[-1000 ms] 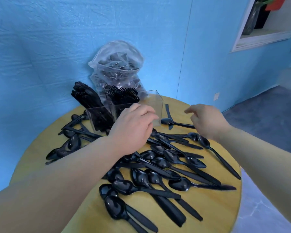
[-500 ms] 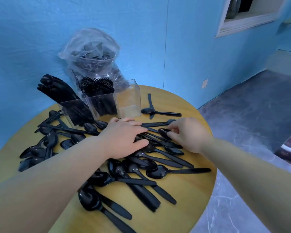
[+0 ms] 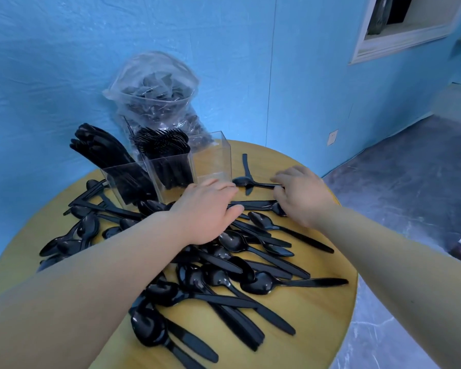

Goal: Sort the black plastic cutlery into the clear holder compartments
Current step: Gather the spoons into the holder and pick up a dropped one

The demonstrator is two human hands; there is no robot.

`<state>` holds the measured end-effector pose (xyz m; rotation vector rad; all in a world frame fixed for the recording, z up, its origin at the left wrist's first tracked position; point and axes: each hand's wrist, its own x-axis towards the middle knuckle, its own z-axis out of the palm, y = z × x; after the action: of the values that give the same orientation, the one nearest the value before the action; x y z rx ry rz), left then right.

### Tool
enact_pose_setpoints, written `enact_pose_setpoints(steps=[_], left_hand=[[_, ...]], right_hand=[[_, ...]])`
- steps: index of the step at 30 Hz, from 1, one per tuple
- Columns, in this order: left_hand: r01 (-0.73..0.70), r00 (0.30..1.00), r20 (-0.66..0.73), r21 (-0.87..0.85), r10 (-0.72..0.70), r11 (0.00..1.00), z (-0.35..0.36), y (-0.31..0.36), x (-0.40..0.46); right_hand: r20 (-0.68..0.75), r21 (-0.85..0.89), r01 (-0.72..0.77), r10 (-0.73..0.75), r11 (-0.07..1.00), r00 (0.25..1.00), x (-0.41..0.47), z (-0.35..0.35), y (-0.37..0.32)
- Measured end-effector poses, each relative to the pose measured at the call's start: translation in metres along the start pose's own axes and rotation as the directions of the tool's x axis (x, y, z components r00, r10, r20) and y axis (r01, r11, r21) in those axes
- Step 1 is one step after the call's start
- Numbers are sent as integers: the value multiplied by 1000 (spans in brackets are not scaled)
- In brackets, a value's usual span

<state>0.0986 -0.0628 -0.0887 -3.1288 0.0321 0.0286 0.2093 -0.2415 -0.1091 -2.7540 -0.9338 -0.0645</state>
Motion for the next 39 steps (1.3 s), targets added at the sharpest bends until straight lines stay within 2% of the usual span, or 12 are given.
enact_pose_setpoints(steps=[4, 8, 10, 16, 18, 22, 26, 33, 39], left_hand=[[-34, 992, 123, 25, 31, 999, 4, 13, 26], [-44, 974, 222, 21, 38, 999, 8, 14, 38], [-44, 979, 197, -16, 46, 999, 8, 10, 39], [10, 998, -53, -90, -15, 996, 12, 3, 40], [5, 996, -86, -127, -16, 992, 12, 6, 41], [3, 1000, -30, -174, -8, 985, 15, 6, 41], [76, 997, -3, -94, -76, 993, 7, 5, 40], [105, 994, 48, -259, -96, 960, 0, -3, 35], [127, 992, 2, -154, -128, 980, 4, -14, 26]], right_hand=[[124, -92, -36, 48, 995, 991, 5, 2, 6], [32, -145, -29, 34, 989, 999, -4, 2, 14], [6, -148, -37, 38, 988, 999, -7, 1, 16], [-85, -129, -116, 106, 985, 991, -9, 0, 16], [-93, -96, -118, 109, 988, 990, -9, 0, 16], [-121, 12, -74, 75, 997, 990, -10, 4, 19], [-162, 20, -65, 67, 998, 985, -11, 7, 24], [-148, 68, -7, 17, 998, 989, -17, 13, 23], [-78, 157, 95, -83, 983, 994, -18, 9, 20]])
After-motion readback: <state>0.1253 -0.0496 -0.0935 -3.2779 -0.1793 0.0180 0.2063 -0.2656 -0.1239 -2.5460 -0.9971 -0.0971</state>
